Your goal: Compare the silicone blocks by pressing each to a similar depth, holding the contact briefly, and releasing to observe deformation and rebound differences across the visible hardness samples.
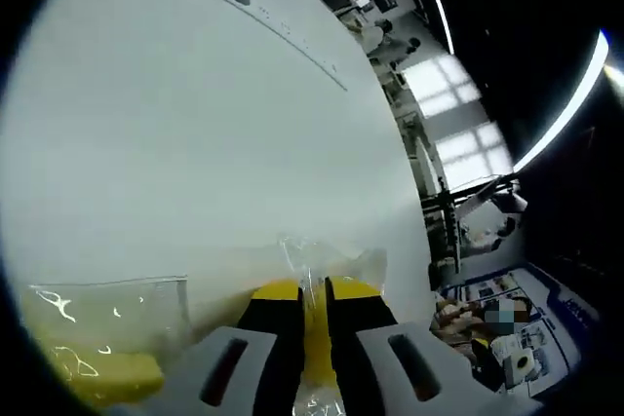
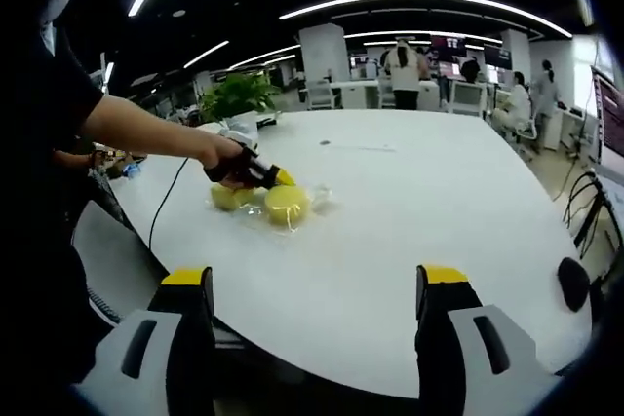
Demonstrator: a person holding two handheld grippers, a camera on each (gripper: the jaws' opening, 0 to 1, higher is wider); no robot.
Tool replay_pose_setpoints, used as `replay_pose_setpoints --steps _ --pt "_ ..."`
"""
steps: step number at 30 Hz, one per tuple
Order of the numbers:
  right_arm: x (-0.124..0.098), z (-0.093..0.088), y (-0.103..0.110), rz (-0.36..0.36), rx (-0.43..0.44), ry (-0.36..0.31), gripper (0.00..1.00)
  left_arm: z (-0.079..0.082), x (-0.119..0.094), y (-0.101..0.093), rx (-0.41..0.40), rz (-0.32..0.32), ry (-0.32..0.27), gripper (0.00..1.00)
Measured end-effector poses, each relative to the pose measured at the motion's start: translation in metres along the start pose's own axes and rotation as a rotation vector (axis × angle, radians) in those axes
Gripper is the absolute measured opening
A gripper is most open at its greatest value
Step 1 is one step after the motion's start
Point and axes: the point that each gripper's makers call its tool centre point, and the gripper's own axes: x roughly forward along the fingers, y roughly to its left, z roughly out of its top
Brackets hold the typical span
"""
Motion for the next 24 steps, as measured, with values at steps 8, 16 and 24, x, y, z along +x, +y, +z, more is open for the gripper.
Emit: replay_pose_setpoints --steps 8,16,24 --pt "-0.001 -0.003 0.004 0.005 0.004 0.003 0.76 -0.002 -0.001 -0.004 0.062 -0.023 -0.011 0.00" --pt "-0.003 0.005 0.001 0.000 0.007 -0.019 0.75 -0.008 -0.022 -0.048 0.247 -0.151 -0.080 0.00" --pt "-0.001 0.013 0.013 0.030 -0.027 -0.033 0.75 -0.048 -0.053 -0.091 0.306 -0.287 -0.071 0.00"
